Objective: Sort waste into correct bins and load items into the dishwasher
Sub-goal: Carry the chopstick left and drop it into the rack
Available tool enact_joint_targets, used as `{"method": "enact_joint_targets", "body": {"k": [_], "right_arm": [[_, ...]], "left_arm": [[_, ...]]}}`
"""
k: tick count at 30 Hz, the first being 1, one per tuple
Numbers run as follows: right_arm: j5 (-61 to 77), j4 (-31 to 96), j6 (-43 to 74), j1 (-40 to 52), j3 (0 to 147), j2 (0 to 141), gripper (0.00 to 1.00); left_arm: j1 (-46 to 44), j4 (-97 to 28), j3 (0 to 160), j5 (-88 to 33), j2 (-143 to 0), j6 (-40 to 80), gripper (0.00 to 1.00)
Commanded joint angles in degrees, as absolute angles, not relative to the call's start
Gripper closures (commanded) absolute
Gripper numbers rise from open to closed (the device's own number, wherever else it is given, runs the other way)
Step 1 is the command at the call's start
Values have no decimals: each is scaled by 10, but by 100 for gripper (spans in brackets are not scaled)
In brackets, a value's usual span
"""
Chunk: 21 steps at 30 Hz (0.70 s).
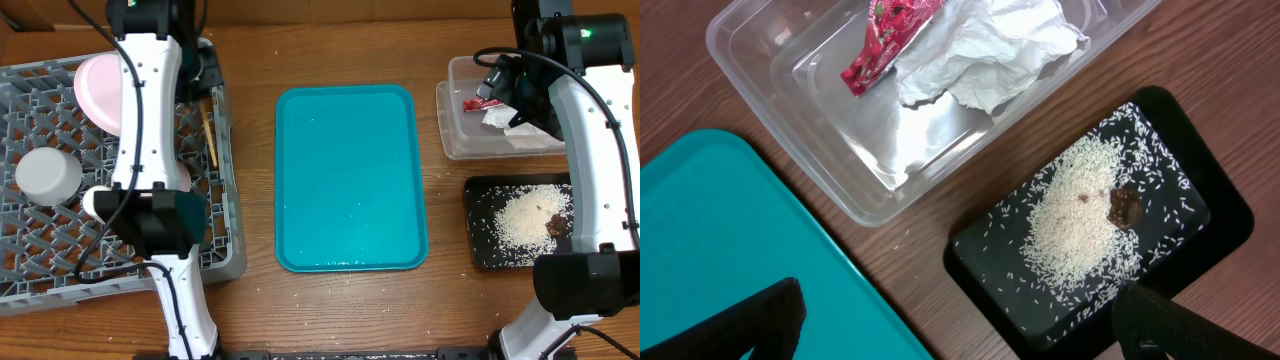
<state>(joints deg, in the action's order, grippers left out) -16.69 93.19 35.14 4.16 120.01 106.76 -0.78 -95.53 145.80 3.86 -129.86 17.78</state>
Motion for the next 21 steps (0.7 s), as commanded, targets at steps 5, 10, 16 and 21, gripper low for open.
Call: {"method": "enact_joint_targets", "body": {"k": [5, 10, 16, 21], "right_arm": [[-169, 931, 346, 41, 1211, 1054, 0], [-169, 931, 346, 41, 1211, 1054, 0], [-169, 931, 346, 41, 1211, 1055, 0], [-169, 931, 346, 41, 1211, 1054, 0]], "left_arm": [[15, -860, 1349, 66, -1281, 115, 96], [22, -815, 1313, 66, -1281, 84, 96], [31, -773, 1288, 64, -1281, 49, 93], [34, -771, 1283, 62, -1281, 50, 39]]}}
